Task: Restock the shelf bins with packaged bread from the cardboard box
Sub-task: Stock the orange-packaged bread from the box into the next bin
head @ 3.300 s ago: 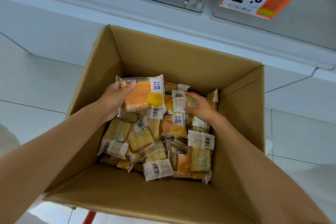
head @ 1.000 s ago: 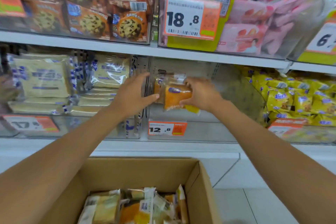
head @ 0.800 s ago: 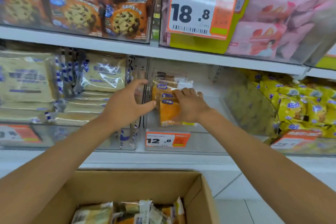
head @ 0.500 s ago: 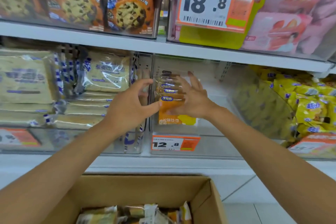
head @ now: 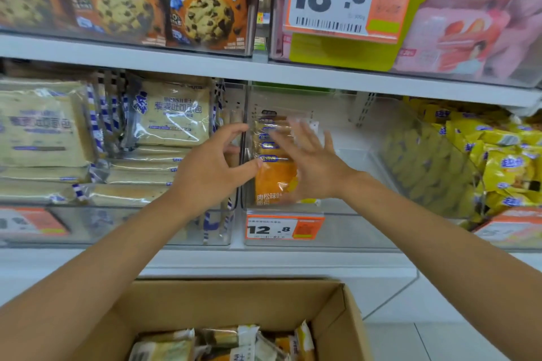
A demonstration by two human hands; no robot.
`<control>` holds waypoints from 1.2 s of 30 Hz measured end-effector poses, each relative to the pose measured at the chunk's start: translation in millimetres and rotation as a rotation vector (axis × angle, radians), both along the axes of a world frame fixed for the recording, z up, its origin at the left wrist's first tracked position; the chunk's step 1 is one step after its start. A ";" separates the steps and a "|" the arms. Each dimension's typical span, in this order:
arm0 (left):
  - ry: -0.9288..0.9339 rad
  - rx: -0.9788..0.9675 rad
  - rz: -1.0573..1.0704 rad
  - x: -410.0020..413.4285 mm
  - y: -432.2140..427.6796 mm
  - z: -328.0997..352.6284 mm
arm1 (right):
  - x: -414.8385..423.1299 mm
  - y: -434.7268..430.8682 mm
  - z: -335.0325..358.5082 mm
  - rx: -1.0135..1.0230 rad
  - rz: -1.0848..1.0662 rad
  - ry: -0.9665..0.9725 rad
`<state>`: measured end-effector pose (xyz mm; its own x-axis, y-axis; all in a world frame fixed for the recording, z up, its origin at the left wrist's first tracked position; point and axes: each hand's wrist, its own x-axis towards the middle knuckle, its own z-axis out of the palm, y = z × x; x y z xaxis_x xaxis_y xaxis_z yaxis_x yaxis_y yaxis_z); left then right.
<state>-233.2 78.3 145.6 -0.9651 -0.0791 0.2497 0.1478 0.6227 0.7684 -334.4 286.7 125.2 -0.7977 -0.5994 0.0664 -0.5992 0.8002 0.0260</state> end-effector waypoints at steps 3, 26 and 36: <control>0.009 -0.003 0.006 -0.7 -0.4 -0.5 | -2.2 -10.6 -5.8 0.194 0.106 0.174; -0.010 -0.086 0.136 111.7 17.6 -15.0 | 157.1 -10.0 18.0 -0.627 -0.157 0.070; -0.638 -0.030 0.214 213.7 -58.0 -184.7 | 249.0 2.2 -206.1 -0.073 -0.269 -0.794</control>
